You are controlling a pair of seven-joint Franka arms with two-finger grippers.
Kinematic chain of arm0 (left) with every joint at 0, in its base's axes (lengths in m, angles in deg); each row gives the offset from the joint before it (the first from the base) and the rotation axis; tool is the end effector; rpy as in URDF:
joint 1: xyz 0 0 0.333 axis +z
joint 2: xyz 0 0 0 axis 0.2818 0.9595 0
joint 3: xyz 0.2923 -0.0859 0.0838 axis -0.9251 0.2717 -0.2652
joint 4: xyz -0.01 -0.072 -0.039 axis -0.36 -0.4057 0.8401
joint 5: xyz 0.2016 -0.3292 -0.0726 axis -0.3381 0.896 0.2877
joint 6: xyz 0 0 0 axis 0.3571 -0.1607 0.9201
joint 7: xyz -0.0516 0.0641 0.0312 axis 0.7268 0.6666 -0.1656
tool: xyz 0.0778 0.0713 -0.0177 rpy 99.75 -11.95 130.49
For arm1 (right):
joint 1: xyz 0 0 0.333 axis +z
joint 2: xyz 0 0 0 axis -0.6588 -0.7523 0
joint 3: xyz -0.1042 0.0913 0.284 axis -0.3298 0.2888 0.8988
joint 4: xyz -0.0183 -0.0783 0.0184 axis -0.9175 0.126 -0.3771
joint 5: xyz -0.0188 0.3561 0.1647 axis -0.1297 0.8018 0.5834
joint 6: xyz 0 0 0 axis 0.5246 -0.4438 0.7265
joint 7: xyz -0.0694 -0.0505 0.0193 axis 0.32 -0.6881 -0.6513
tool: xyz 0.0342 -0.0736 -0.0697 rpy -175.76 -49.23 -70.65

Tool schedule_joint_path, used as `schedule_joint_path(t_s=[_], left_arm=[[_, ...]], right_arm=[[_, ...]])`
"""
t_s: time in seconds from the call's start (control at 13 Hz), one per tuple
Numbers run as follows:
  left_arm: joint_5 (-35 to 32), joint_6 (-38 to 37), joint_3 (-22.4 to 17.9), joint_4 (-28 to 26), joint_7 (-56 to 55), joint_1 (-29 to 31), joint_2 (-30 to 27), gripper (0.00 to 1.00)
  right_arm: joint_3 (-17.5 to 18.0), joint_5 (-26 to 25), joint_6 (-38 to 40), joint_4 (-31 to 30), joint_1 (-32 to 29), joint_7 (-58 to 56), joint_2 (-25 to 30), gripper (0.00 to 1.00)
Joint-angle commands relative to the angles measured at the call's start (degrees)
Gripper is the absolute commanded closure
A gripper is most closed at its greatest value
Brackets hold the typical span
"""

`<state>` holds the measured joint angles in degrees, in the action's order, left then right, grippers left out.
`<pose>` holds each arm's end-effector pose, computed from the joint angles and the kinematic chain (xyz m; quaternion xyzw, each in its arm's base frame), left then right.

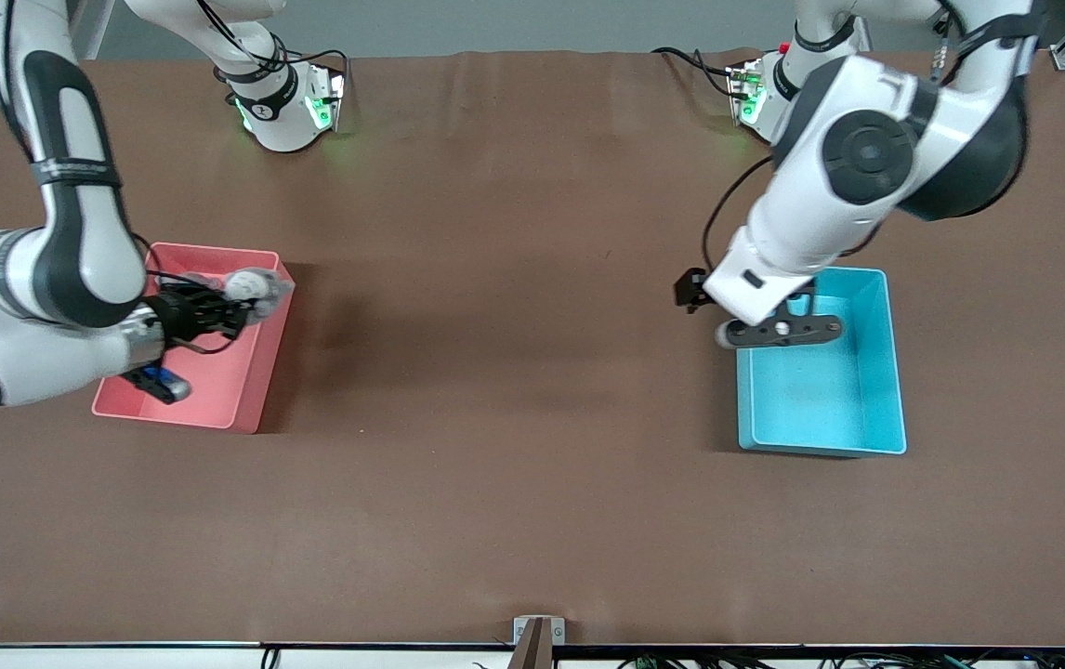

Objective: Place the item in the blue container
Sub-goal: 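Grasp one grey plush with the right gripper and lift it out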

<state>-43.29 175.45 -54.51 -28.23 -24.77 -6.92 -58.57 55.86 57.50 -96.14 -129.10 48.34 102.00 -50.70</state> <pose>0.5615 -0.3109 0.4803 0.9985 0.0429 -0.0320 0.0125 0.5993 0.0855 0.3550 -0.9040 0.2661 0.3261 0.0757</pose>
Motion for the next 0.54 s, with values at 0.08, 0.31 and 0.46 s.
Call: schedule_joint_path(t_s=[0.08, 0.31, 0.46], left_arm=[[0.4, 3.1, -0.3, 0.2, -6.6, -3.3, 1.4, 0.0], [1.0, 4.2, -0.2, 0.1, -6.6, -3.4, 2.0, 0.0], [1.0, 4.2, -0.2, -0.7, -6.6, -3.3, 1.8, 0.0]], right_arm=[[-0.5, 2.5, -10.5, 1.2, 10.6, 17.4, -1.1, 0.95], [-0.5, 2.6, -19.6, 1.1, 18.6, 29.3, -2.9, 0.95], [-0.5, 2.5, -26.5, 1.1, 23.0, 35.8, -4.6, 0.95]])
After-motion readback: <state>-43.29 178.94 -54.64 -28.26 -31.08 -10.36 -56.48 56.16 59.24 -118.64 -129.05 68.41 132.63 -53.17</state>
